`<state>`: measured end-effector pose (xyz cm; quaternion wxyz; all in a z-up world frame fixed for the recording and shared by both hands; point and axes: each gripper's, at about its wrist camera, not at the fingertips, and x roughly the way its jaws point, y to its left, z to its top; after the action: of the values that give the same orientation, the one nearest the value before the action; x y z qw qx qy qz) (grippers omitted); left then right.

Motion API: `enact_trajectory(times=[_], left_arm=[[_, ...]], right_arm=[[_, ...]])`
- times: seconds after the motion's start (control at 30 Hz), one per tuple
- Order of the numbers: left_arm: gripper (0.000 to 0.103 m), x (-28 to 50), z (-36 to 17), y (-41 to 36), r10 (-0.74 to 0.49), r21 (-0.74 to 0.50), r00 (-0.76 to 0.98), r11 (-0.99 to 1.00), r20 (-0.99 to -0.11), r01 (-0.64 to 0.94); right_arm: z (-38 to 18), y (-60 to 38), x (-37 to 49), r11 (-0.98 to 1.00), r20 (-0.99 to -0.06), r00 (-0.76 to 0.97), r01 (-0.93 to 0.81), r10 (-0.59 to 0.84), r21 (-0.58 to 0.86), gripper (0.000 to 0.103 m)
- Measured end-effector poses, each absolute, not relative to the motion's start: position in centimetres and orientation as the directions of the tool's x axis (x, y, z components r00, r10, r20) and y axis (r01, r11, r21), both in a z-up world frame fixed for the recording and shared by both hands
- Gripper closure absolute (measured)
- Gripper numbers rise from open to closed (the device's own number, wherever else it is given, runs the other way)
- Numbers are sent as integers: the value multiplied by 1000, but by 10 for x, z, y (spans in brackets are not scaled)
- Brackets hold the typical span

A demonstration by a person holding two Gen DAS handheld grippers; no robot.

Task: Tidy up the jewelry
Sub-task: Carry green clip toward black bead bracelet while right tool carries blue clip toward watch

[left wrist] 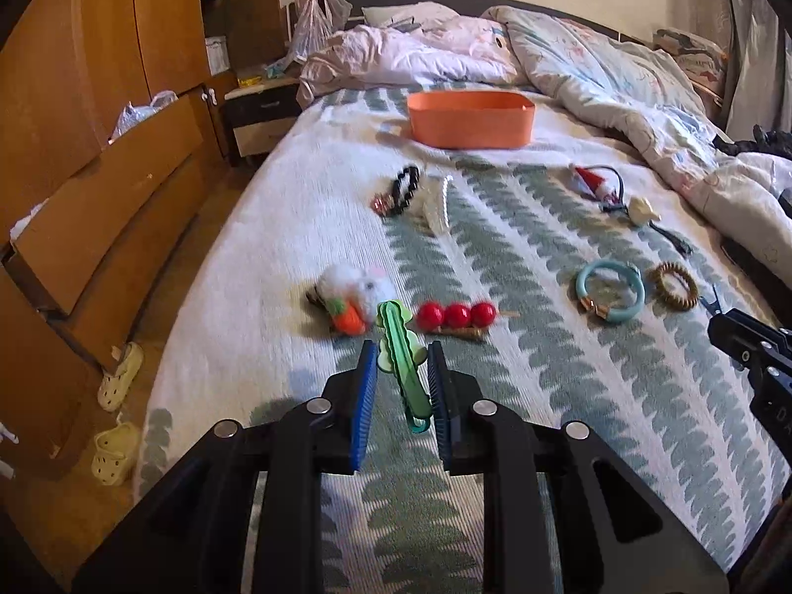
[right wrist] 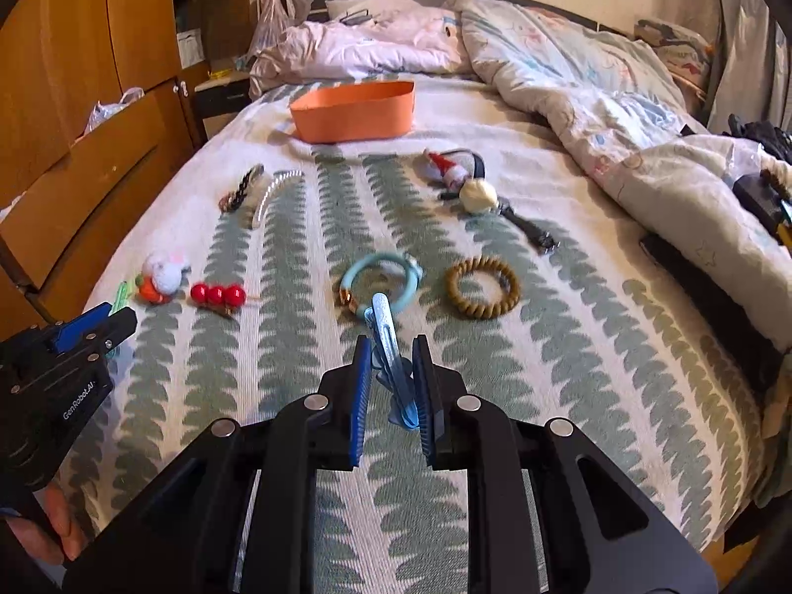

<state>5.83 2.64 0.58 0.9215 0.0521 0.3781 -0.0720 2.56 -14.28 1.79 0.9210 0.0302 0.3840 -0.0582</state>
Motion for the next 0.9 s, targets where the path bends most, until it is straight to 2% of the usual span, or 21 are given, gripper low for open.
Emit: enact_trajectory(times=[0.7, 0.9], left_arm=[[82, 137, 63, 11, -114, 48, 755, 981, -646, 189], [82, 180, 60, 11, -115, 35, 730, 982, -673, 187]], right_arm=[[71, -165, 99, 996, -692, 721, 83, -28, 46, 85], [68, -195, 137, 992, -709, 705, 99, -16, 76, 85]])
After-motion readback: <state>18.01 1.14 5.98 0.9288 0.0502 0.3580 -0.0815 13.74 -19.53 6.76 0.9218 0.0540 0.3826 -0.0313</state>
